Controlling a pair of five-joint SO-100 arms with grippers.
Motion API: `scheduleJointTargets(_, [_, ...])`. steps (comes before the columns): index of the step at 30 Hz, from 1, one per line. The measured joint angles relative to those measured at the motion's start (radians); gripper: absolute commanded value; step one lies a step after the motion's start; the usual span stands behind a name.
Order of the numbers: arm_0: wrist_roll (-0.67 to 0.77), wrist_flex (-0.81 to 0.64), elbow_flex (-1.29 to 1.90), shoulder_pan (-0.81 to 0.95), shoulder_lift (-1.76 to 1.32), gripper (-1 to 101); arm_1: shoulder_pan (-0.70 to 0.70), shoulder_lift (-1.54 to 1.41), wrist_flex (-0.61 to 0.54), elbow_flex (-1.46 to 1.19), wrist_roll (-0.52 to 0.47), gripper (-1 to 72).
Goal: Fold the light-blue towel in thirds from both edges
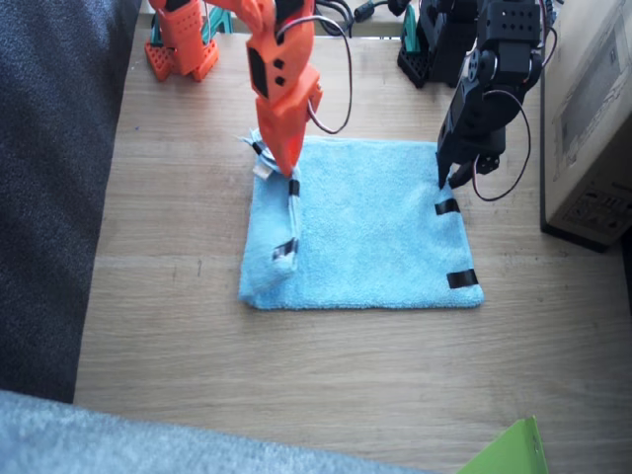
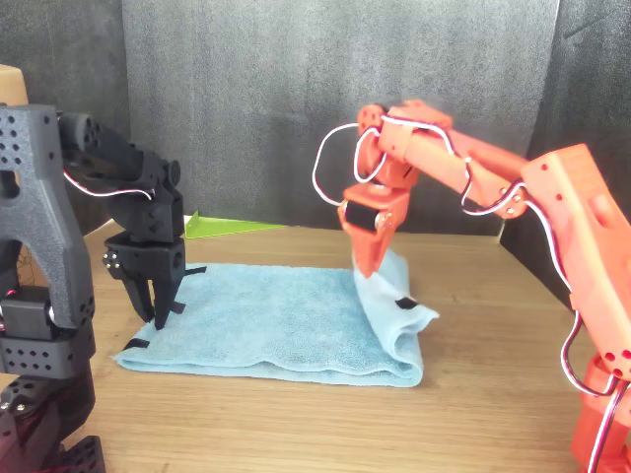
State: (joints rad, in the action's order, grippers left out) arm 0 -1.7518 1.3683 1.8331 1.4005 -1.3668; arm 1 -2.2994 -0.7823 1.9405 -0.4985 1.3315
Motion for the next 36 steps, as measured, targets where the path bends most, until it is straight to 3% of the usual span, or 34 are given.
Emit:
scheduleJointTargets(4, [0.0,0.0,0.0,0.0,0.0,0,-0.017,0.017,0.0,0.029,-0.014,24.6])
scheduleJointTargets(8, [0.017,0.0,0.0,0.0,0.0,0,-0.078,0.017,0.0,0.074,-0.037,30.8])
scheduleJointTargets(16, [0.018,0.0,0.0,0.0,-0.002,0,-0.087,-0.002,0.0,0.057,-0.054,29.0])
scheduleJointTargets(26, [0.018,0.04,0.018,-0.057,-0.101,0,0.227,-0.12,0.0,-0.114,-0.029,27.3])
scheduleJointTargets(36, [-0.002,0.201,-0.078,-0.12,-0.233,0,0.296,-0.202,-0.002,-0.209,-0.011,27.9])
